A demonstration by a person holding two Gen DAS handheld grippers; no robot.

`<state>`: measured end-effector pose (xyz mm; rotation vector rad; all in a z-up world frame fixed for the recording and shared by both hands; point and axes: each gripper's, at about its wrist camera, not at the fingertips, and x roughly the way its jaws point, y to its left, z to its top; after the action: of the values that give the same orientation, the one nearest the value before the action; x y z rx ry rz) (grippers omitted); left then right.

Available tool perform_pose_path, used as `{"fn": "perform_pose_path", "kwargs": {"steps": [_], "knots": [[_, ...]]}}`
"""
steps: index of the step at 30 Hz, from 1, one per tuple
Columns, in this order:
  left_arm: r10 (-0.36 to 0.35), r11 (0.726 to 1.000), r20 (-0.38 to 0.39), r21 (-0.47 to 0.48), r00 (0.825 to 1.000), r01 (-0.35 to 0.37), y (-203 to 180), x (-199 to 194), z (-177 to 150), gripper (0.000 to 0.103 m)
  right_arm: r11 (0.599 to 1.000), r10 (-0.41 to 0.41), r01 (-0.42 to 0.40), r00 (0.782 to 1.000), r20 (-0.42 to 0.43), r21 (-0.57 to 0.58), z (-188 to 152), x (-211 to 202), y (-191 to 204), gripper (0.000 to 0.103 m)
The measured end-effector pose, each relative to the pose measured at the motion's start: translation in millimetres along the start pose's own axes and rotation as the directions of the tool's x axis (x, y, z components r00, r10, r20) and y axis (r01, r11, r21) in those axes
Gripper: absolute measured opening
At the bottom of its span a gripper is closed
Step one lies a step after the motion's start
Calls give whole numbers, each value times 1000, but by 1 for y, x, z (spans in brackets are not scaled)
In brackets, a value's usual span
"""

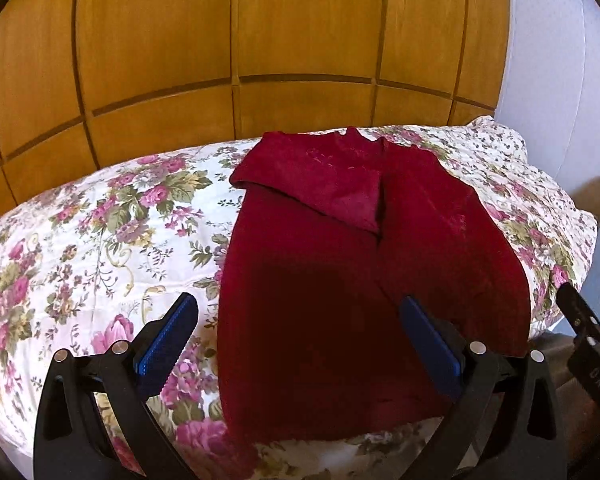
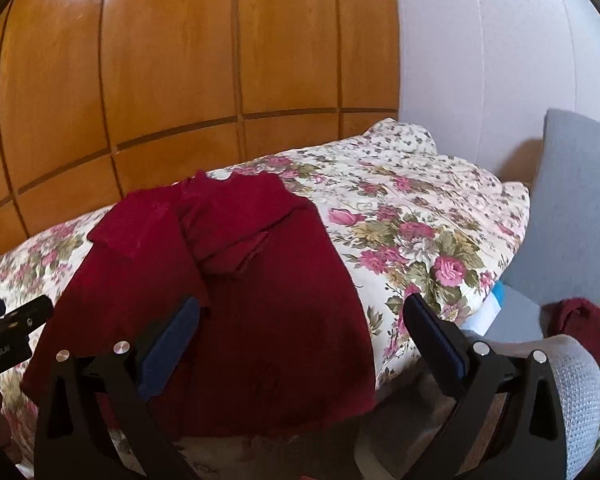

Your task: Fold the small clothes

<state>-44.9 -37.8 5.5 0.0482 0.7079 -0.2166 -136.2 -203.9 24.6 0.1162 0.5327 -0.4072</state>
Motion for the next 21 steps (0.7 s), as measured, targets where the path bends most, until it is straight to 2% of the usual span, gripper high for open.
{"fn": "perform_pose_path", "kwargs": {"steps": [6, 21], "knots": [[-17, 999, 33, 33, 999, 16, -8, -11, -1, 100, 1000, 1, -1, 1000, 12, -22, -3, -3, 7, 101], [-19, 1000, 6, 24, 1000, 19, -5, -5, -2, 100, 1000, 13, -13, 1000, -14, -10, -3, 3, 7, 101]]}}
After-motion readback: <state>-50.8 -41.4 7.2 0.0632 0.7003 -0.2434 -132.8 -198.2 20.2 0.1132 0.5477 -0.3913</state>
